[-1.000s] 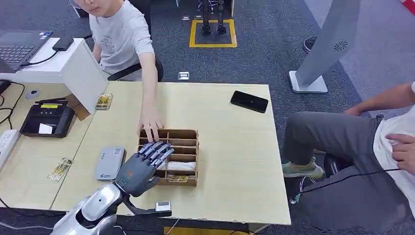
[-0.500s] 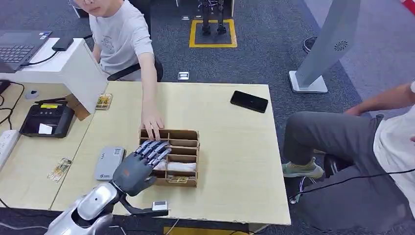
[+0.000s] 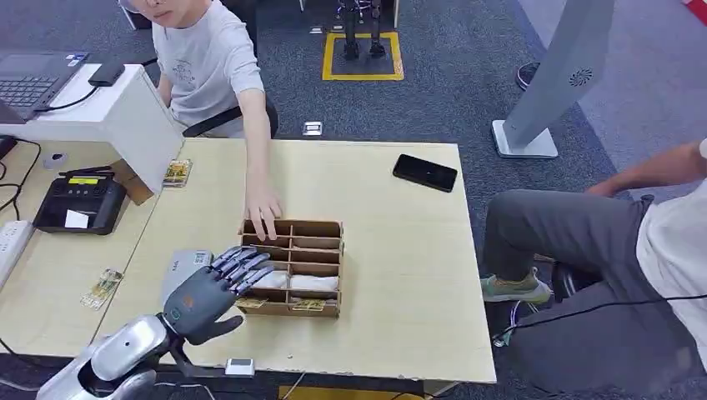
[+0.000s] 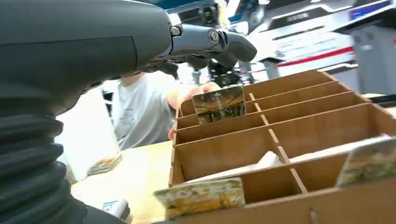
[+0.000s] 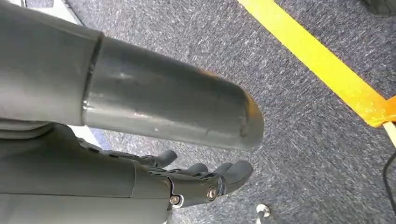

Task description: Pass the card to the sensor for recognition and then transmit it.

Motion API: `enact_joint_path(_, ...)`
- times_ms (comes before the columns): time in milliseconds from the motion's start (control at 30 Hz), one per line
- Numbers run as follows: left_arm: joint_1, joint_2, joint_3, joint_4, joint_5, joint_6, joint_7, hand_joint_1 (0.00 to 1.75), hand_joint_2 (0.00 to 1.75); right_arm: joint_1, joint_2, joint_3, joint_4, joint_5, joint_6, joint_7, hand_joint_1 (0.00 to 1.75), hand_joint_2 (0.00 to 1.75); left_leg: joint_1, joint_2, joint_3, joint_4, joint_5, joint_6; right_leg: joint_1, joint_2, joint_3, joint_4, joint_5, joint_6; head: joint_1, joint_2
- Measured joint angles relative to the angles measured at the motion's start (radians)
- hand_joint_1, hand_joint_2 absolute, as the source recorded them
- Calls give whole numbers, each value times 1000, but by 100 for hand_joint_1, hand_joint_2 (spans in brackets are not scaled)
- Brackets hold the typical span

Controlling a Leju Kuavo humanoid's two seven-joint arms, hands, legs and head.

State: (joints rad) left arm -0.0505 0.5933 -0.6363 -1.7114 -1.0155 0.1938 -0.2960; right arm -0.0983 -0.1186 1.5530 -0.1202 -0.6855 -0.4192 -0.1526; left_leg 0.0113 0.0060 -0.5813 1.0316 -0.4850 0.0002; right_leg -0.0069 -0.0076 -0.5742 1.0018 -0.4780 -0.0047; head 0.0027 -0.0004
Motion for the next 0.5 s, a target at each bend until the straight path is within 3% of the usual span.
enact_joint_path(267, 45, 98, 42, -80, 30, -54, -6, 0, 175, 2, 0, 0, 0, -2, 0, 0, 0, 0, 0, 0, 0, 0, 0, 0, 0, 0, 0, 0, 0, 0, 0, 0)
enact_joint_path(500, 55, 120, 51, -102, 50, -77, -30, 0, 175, 1, 0, 0, 0, -2, 0, 3, 0, 0, 0, 0, 0, 0, 0, 0, 0, 0, 0, 0, 0, 0, 0, 0)
